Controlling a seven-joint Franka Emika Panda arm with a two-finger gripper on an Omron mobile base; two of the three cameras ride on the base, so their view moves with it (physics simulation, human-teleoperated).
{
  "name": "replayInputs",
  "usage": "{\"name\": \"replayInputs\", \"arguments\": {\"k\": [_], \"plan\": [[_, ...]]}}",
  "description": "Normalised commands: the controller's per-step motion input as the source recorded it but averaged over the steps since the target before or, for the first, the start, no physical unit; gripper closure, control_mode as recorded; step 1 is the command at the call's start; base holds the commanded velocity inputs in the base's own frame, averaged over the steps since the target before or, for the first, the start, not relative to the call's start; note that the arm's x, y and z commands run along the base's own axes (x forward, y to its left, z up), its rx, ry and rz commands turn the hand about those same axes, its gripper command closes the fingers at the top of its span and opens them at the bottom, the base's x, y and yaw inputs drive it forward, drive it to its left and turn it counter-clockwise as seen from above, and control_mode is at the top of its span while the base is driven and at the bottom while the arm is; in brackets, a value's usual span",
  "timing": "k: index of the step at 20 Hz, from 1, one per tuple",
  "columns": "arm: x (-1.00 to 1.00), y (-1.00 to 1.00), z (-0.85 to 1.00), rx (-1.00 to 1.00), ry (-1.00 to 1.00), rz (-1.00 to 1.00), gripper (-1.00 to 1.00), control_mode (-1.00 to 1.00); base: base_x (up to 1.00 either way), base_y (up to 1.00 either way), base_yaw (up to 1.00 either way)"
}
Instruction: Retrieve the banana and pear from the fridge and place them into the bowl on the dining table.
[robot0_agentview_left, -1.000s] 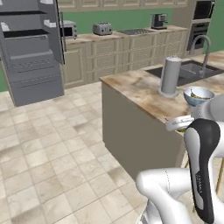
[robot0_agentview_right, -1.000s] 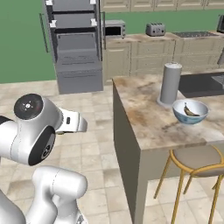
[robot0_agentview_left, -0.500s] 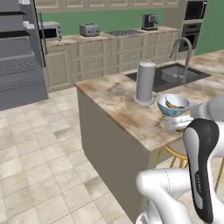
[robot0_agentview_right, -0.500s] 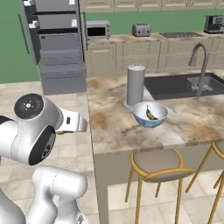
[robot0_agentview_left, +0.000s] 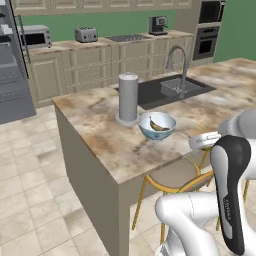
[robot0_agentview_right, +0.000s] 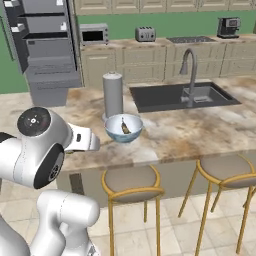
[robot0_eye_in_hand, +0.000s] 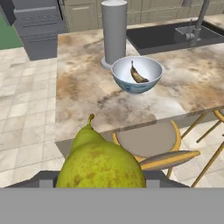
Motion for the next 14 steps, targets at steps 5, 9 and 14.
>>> {"name": "replayInputs", "arguments": {"k": [5, 9, 14], "plan": [[0.00, 0.00, 0.00, 0.00, 0.00, 0.00, 1.00, 1.00, -0.05, -0.78, 0.00], [0.00, 0.00, 0.00, 0.00, 0.00, 0.00, 1.00, 1.00, 0.25, -0.54, 0.01], [0.00, 0.00, 0.00, 0.00, 0.00, 0.00, 1.00, 1.00, 0.89, -0.06, 0.16]]}}
